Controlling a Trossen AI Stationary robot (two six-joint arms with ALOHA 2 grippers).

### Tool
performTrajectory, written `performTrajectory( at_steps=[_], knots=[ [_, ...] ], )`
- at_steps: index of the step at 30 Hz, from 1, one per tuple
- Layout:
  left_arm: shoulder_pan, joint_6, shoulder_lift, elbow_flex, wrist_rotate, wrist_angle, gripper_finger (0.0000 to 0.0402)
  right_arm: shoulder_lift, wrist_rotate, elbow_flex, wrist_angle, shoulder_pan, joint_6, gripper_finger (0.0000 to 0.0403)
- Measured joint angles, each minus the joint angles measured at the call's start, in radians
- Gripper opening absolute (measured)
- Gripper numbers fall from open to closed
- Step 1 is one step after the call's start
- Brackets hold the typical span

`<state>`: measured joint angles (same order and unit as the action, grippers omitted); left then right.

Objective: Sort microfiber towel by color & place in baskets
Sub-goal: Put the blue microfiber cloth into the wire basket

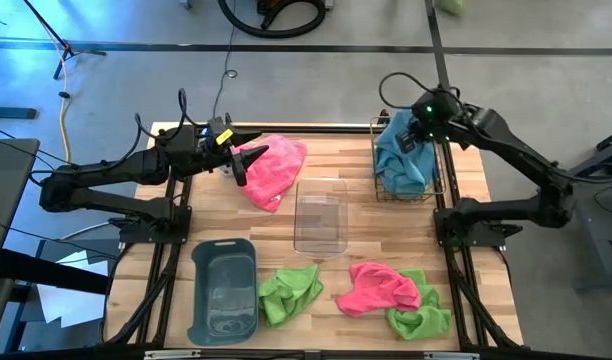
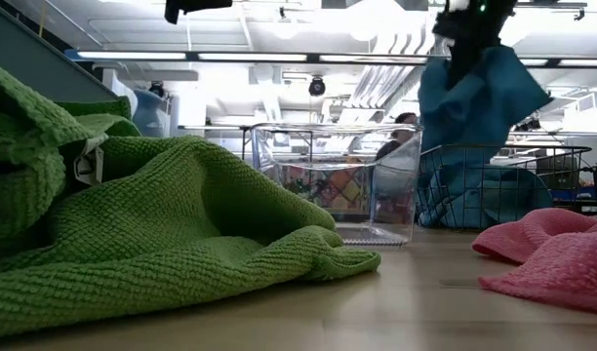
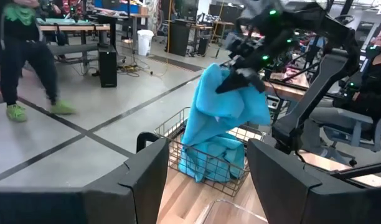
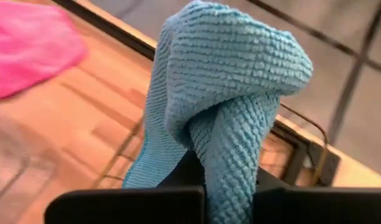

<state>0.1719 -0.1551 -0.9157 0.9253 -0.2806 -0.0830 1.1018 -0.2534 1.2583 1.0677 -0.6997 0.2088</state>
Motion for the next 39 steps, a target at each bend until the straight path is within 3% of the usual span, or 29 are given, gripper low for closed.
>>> performTrajectory(
  at_steps=[8, 17, 28, 35, 39],
  knots=[
    [0.000, -0.026, 0.000, 0.000, 0.003, -0.001, 0.0205, 0.121, 0.086, 0.000, 0.019, -0.161, 0.105, 0.0000],
    [-0.002, -0.032, 0.000, 0.000, 0.014, -0.002, 0.0205, 0.295, 0.185, -0.011, 0.095, -0.230, 0.022, 0.0000],
    [-0.002, -0.053, 0.000, 0.000, 0.060, -0.002, 0.0205, 0.305, 0.334, -0.298, -0.113, -0.237, -0.043, 0.0000],
    [-0.002, -0.054, 0.000, 0.000, 0.058, -0.002, 0.0205, 0.316, 0.351, -0.395, -0.222, -0.237, -0.008, 0.0000],
    [-0.002, -0.053, 0.000, 0.000, 0.057, -0.002, 0.0205, 0.340, 0.378, -0.407, -0.237, -0.237, -0.073, 0.0000]
  ],
)
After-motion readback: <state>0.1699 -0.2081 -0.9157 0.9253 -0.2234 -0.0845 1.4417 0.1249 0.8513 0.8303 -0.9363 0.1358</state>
